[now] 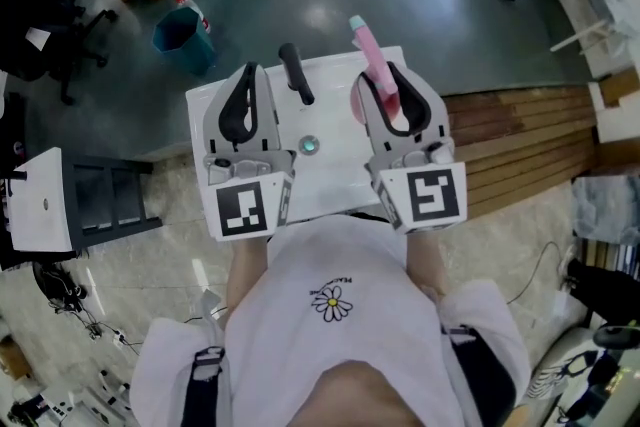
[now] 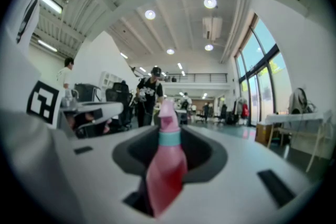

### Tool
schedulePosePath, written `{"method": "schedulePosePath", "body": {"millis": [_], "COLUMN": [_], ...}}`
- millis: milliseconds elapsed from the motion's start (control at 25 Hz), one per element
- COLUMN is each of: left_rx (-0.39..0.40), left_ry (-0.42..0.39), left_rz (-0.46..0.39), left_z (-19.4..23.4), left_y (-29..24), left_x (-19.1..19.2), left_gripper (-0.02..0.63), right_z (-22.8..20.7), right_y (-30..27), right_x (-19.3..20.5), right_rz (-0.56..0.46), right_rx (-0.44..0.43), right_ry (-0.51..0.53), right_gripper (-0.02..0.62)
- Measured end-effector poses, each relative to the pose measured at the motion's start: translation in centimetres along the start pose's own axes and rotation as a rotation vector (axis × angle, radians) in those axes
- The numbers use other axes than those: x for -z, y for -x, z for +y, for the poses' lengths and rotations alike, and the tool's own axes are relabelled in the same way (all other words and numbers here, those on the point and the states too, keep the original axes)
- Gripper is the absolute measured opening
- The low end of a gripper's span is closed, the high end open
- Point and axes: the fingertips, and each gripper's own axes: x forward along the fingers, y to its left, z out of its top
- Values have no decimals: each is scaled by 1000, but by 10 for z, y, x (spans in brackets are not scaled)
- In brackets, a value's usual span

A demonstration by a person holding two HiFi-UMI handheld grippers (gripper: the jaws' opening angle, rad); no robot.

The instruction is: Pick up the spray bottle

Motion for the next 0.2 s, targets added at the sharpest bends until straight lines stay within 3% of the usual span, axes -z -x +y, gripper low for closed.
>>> {"method": "schedulePosePath", "body": {"millis": [200], "left_rx": [-5], "left_ry": [-4], "left_rz": [9], "left_z": [3], "left_y": [1], "left_x": [2], "left_gripper": [18], "right_z": [-1], "right_y": [0], "right_x": [4], "right_rz": [12], "right_rx": [2], "right_ry": [-2], "right_gripper": [155]}}
